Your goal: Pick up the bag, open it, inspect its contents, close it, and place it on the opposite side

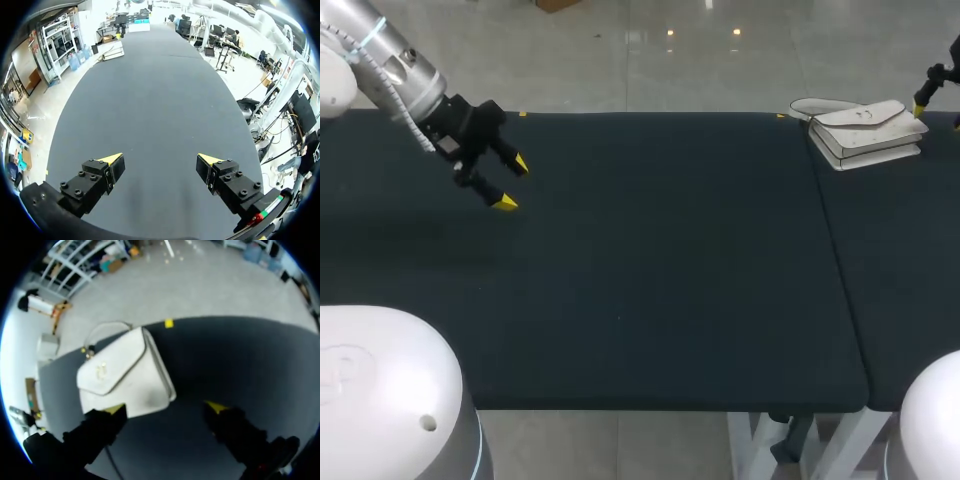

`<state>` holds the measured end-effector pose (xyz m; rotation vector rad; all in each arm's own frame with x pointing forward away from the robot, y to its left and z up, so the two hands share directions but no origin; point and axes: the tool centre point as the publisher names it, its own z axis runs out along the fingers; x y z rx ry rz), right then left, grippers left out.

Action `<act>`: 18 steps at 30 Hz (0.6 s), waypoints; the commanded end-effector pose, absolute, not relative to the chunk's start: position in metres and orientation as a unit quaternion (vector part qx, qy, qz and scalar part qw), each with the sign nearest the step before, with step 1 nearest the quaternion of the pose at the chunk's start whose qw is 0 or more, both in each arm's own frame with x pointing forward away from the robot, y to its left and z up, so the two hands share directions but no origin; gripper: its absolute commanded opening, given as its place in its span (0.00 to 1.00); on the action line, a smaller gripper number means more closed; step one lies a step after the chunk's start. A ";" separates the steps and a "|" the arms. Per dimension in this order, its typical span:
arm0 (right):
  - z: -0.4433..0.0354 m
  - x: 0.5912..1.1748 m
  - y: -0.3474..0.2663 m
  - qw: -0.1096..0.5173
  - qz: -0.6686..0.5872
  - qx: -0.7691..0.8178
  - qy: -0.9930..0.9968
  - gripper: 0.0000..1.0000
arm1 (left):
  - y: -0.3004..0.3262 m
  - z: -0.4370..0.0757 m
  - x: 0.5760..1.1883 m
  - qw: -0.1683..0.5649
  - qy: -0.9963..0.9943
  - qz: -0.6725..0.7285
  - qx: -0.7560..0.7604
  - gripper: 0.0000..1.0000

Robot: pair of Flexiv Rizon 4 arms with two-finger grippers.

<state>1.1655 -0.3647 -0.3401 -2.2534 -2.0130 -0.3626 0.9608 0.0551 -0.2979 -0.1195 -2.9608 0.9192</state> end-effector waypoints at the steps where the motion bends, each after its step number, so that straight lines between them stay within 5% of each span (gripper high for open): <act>1: -0.347 1.186 -0.372 0.117 -0.078 -0.730 -0.669 1.00 | 0.055 -0.299 0.961 0.019 -0.954 0.298 -0.039 1.00; 18: -0.363 1.206 -0.359 0.155 -0.038 -0.694 -0.702 1.00 | 0.055 -0.299 0.961 0.019 -0.954 0.298 -0.039 1.00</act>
